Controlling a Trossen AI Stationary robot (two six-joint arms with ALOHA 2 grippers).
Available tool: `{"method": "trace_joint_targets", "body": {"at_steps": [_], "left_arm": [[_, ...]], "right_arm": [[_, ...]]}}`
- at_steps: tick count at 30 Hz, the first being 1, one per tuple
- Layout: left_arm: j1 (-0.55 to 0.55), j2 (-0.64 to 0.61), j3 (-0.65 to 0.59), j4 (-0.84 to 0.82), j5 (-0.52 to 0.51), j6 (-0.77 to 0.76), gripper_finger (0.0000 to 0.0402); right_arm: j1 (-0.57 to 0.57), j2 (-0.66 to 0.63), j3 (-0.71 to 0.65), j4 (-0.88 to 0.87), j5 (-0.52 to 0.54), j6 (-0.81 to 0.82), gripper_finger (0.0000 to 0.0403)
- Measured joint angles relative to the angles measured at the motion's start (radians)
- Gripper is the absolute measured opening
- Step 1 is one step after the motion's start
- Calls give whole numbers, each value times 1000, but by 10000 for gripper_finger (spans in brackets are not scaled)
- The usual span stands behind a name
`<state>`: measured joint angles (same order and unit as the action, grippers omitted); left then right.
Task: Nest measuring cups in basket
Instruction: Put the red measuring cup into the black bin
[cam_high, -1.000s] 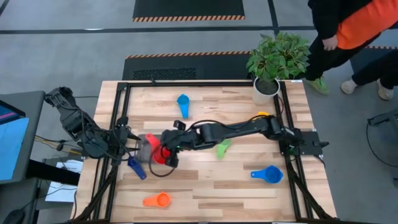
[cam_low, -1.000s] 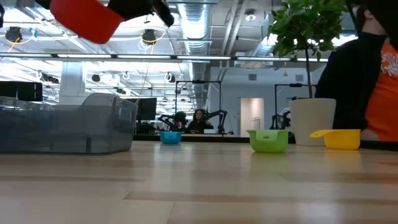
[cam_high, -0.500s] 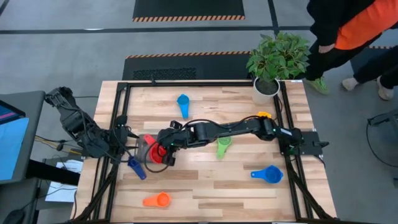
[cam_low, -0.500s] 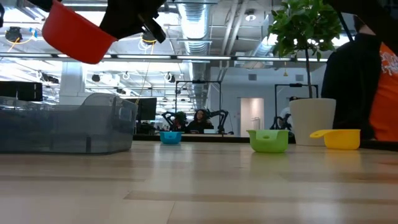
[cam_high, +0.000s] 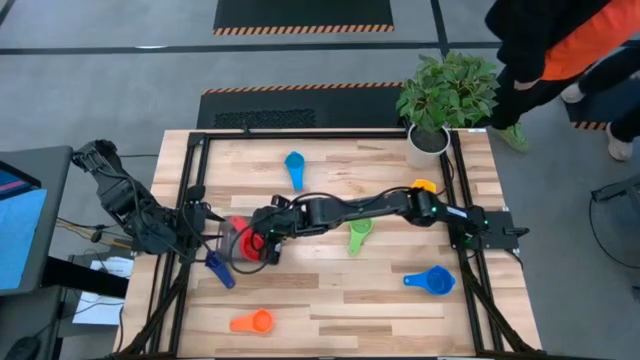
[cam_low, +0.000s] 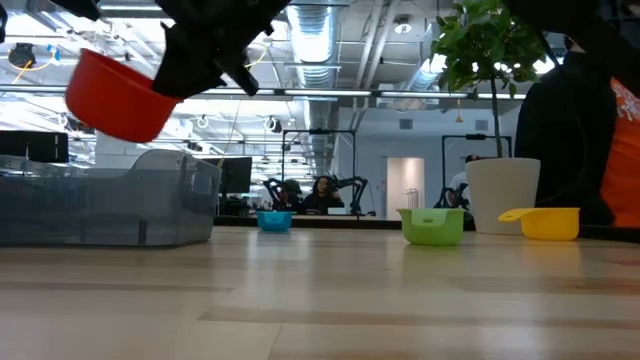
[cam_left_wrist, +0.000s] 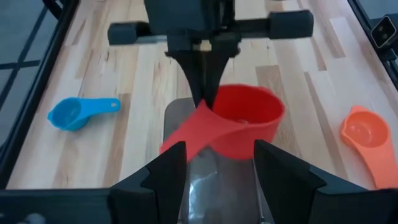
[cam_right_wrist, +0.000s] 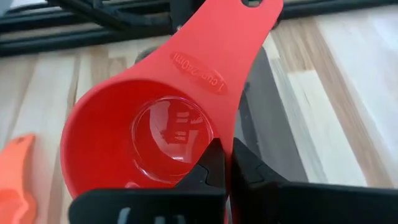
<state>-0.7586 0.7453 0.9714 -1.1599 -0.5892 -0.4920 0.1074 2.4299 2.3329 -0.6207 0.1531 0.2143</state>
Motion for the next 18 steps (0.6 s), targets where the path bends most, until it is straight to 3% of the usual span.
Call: {"method": "trace_joint_targets", "body": {"at_steps": [10, 18], "left_arm": [[0, 0, 0, 0, -7, -6, 177], [0, 0, 0, -1, -43, -52, 177]], "right_arm": [[-13, 13, 1, 29, 2, 1, 7], [-19, 13, 1, 18, 40, 126, 7]]}}
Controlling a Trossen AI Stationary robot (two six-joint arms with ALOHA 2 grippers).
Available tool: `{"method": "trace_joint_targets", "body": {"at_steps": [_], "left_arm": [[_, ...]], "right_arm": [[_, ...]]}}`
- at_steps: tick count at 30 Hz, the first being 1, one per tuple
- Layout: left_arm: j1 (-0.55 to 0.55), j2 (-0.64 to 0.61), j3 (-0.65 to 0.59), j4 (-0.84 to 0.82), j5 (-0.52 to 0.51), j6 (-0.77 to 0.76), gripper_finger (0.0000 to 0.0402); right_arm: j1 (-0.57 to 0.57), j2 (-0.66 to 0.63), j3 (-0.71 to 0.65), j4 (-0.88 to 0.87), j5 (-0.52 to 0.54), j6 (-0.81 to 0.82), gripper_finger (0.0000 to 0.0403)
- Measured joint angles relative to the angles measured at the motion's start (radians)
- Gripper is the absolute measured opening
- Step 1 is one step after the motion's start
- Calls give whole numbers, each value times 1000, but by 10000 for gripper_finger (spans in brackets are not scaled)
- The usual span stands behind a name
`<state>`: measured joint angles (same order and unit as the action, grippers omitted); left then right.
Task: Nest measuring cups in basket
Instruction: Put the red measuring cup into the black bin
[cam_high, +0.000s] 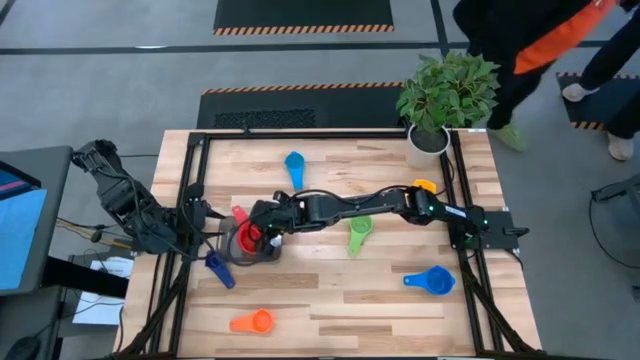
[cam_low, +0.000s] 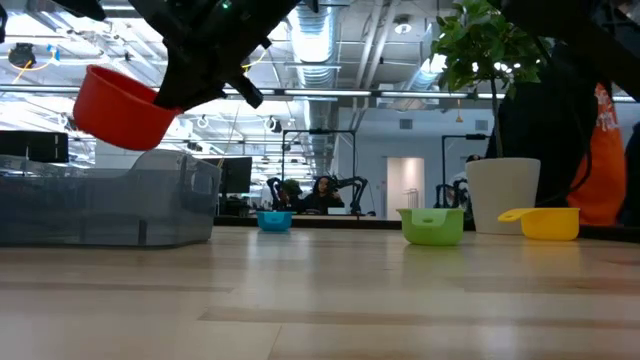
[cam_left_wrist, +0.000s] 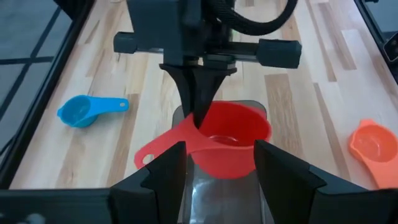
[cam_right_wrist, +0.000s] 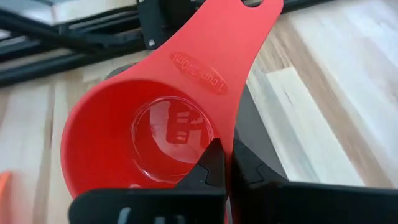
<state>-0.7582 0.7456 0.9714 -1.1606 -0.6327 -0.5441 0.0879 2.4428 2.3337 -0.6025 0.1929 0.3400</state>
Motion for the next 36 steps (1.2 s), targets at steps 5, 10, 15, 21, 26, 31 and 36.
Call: {"method": "trace_joint_targets", "body": {"at_steps": [5, 10, 15, 21, 26, 31, 36], "left_arm": [[0, 0, 0, 0, 4, 28, 177], [0, 0, 0, 0, 23, 59, 177], [0, 0, 0, 0, 23, 61, 177], [0, 0, 0, 0, 24, 54, 177], [0, 0, 0, 0, 24, 53, 177], [0, 0, 0, 0, 22, 35, 177], [0, -1, -1, 0, 23, 34, 177]], "right_arm": [[5, 0, 0, -35, -9, -34, 7], [11, 0, 0, -57, -10, -44, 7], [9, 0, 0, -59, -9, -26, 19], [11, 0, 0, -83, -9, -18, 16], [11, 0, 0, -82, -9, 7, 12], [14, 47, -2, -72, -9, 87, 6], [24, 62, -1, -22, -9, 91, 12]]}}
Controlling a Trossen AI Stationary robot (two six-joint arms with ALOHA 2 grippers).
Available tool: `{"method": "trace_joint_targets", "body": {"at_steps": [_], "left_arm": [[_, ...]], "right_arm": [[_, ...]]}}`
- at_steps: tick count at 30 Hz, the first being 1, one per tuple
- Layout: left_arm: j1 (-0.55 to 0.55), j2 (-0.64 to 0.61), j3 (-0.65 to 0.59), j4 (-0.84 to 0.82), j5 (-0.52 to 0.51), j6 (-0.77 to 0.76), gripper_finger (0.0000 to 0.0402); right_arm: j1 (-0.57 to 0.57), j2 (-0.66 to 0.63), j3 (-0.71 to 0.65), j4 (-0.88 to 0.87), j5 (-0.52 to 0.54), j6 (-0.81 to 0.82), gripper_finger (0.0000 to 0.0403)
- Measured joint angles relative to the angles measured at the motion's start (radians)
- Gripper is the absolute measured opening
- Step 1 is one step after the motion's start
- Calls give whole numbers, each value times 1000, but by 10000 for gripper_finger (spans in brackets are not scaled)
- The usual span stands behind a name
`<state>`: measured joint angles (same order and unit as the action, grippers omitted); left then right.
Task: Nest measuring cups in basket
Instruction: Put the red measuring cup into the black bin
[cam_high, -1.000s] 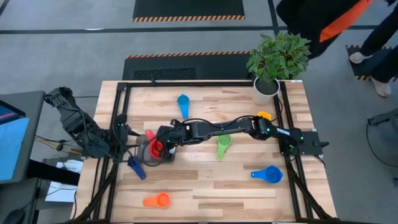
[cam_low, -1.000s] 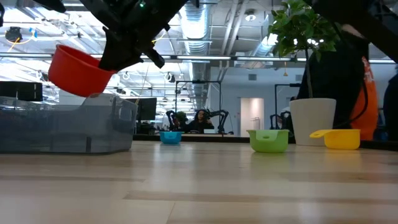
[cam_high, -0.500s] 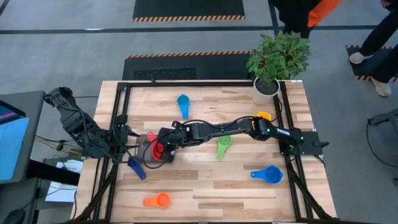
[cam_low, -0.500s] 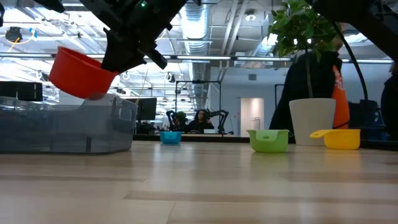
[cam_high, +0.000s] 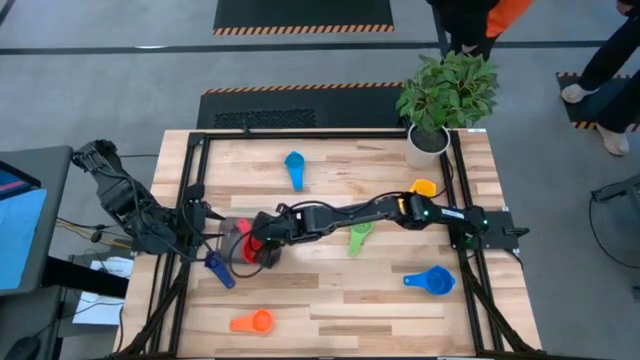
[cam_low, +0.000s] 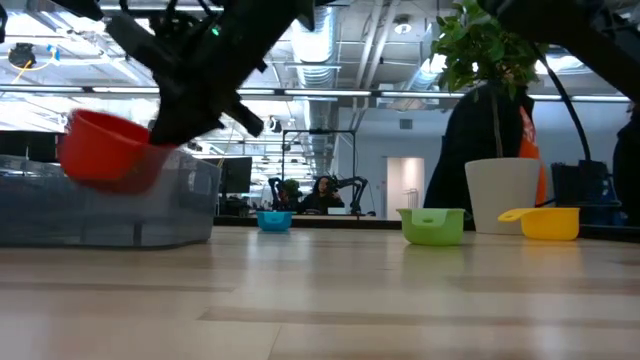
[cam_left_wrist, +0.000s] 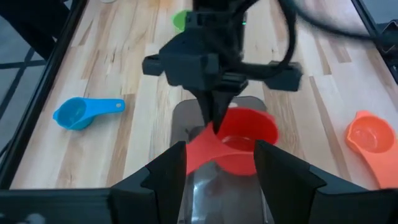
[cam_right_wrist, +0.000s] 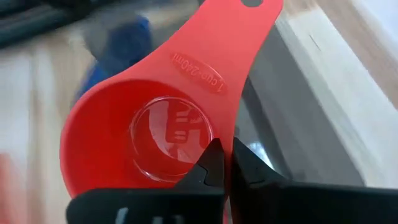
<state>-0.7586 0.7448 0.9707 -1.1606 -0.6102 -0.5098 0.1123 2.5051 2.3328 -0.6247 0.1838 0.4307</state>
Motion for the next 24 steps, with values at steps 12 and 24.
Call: {"method": "trace_joint_targets", "body": {"at_steps": [12, 24], "left_arm": [[0, 0, 0, 0, 0, 13, 177], [0, 0, 0, 0, 0, 16, 177]], "right_arm": [[-10, 5, 1, 9, 0, 6, 43], [-16, 5, 1, 0, -3, 5, 46]]}}
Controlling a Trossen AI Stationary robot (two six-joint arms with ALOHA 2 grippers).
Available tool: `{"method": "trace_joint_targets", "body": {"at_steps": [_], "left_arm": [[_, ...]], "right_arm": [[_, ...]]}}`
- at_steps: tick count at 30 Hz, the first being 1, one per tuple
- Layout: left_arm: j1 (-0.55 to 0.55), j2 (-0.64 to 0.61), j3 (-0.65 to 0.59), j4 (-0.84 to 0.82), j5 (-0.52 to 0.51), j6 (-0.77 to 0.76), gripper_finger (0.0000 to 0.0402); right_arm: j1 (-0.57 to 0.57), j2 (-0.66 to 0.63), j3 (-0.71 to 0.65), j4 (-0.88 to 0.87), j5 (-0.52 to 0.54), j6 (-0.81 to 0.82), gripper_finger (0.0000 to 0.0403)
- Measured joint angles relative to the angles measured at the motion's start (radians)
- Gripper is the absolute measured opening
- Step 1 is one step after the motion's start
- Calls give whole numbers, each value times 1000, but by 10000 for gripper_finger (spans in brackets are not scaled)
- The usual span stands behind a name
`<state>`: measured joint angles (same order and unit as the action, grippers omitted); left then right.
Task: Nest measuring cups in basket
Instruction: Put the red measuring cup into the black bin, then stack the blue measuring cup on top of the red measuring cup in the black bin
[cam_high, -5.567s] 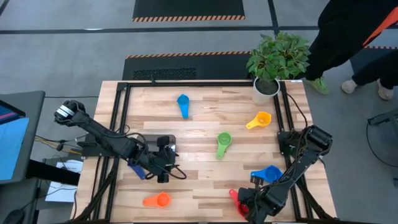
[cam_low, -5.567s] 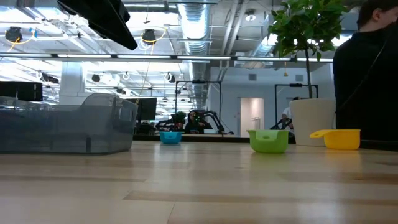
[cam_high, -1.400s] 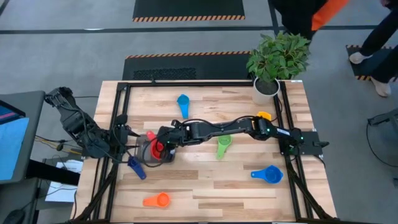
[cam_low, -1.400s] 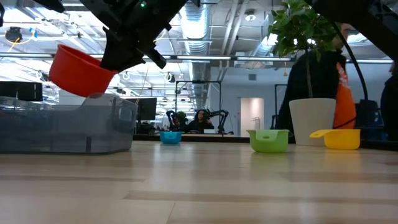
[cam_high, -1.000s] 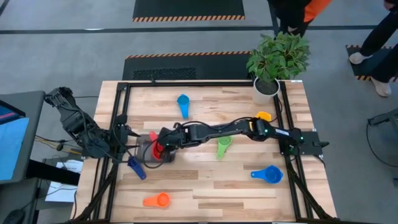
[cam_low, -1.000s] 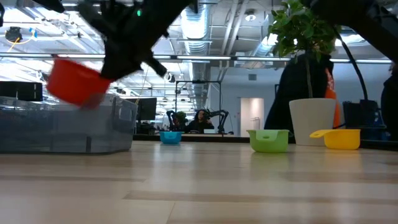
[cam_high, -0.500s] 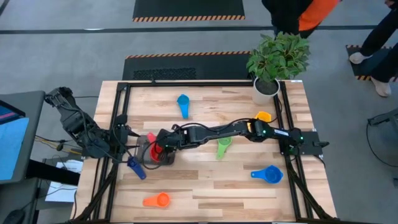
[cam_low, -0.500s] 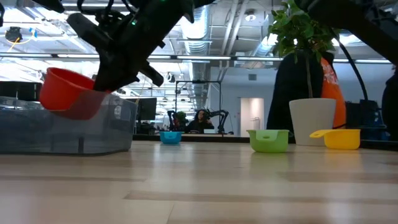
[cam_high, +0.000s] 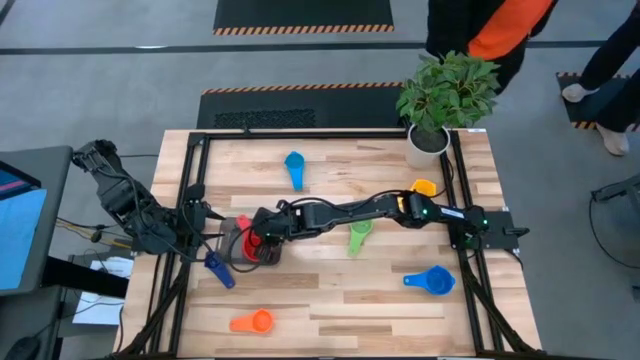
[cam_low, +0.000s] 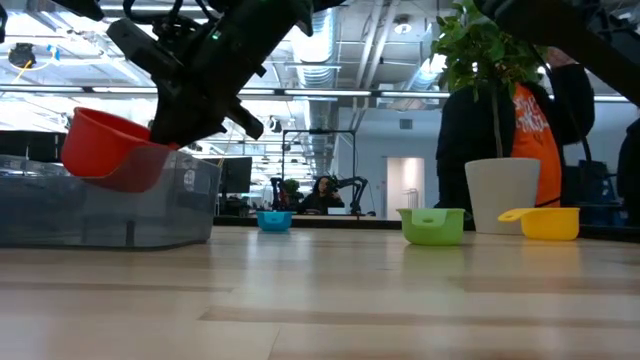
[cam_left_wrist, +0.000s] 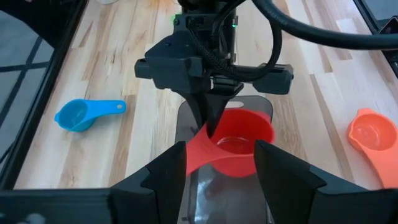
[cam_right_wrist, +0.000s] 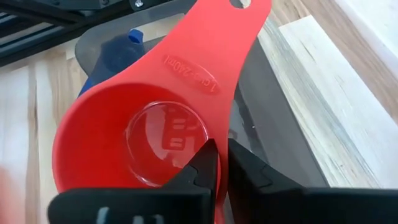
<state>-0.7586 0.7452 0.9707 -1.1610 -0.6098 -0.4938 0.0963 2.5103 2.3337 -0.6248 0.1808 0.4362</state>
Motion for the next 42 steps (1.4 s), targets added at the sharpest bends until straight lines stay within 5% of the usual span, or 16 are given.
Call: {"method": "trace_joint_targets", "body": {"at_steps": [42], "left_arm": [[0, 0, 0, 1, 1, -24, 177]], "right_arm": [[-9, 0, 0, 38, -19, -26, 101]]}}
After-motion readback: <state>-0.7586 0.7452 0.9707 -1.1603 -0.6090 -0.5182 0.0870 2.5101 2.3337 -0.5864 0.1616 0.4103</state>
